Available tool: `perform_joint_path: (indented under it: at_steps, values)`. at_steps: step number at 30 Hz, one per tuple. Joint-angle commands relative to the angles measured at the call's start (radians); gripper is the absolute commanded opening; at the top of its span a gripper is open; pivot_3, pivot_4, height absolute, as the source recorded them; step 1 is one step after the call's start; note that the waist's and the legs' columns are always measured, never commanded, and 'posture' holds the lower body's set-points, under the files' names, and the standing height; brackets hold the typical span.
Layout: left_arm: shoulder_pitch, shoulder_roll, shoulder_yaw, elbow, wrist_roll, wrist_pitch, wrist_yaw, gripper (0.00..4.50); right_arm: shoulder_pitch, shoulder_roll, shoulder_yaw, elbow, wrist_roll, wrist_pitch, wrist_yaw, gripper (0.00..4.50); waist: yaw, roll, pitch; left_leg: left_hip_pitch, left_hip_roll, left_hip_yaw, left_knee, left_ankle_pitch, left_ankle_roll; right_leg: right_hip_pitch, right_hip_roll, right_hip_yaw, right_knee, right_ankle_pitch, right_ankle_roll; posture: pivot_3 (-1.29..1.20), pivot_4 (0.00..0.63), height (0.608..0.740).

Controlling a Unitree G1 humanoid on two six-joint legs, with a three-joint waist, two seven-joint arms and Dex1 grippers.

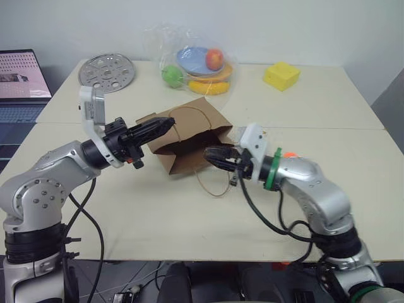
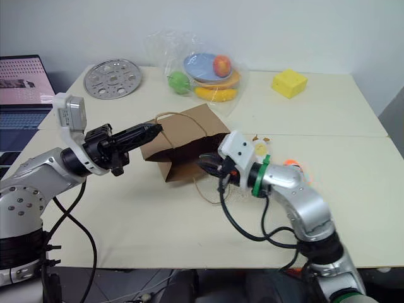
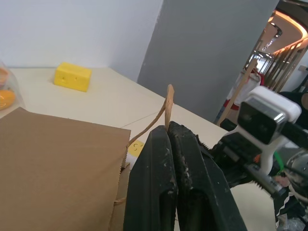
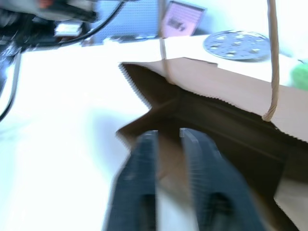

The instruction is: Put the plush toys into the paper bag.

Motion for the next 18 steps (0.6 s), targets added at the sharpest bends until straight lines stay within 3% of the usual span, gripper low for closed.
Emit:
perform_joint_path:
  at_steps: [1,5,14,18]
  values:
    - [0.0,0.001,0.015,-0.035,-0.008,-0.011,-0.004,0.0,0.011,-0.135,0.006,0.014,-0.117,-0.131,0.029,2.36,-0.001,0.0,0.0,0.0,0.0,0.001,0.0,0.0,0.0,0.0,0.0,0.001,-0.001,0.0,0.0,0.0,0.15,0.74]
    - [-0.005,-0.004,0.012,-0.038,-0.016,-0.008,0.004,0.0,0.02,-0.222,0.118,0.201,-0.349,-0.345,-0.033,3.79,-0.005,-0.001,0.0,0.0,0.0,0.003,0.0,0.0,0.0,0.0,0.0,0.002,-0.005,0.0,0.001,0.0,0.15,0.74]
    - [-0.019,-0.006,0.012,-0.037,-0.016,-0.007,0.013,0.0,-0.054,-0.156,0.206,0.526,-0.596,-0.564,-0.146,3.79,-0.007,-0.001,0.001,-0.002,0.0,0.002,0.0,0.0,0.0,-0.001,0.0,0.002,-0.004,0.001,0.0,0.0,0.15,0.74]
    - [-0.015,-0.007,0.015,-0.051,-0.024,-0.003,0.024,0.0,-0.084,-0.122,0.195,0.604,-0.652,-0.596,-0.201,2.91,-0.004,-0.001,0.001,-0.001,0.0,0.002,0.0,0.0,0.0,0.0,-0.001,0.002,-0.004,0.001,0.0,0.0,0.15,0.74]
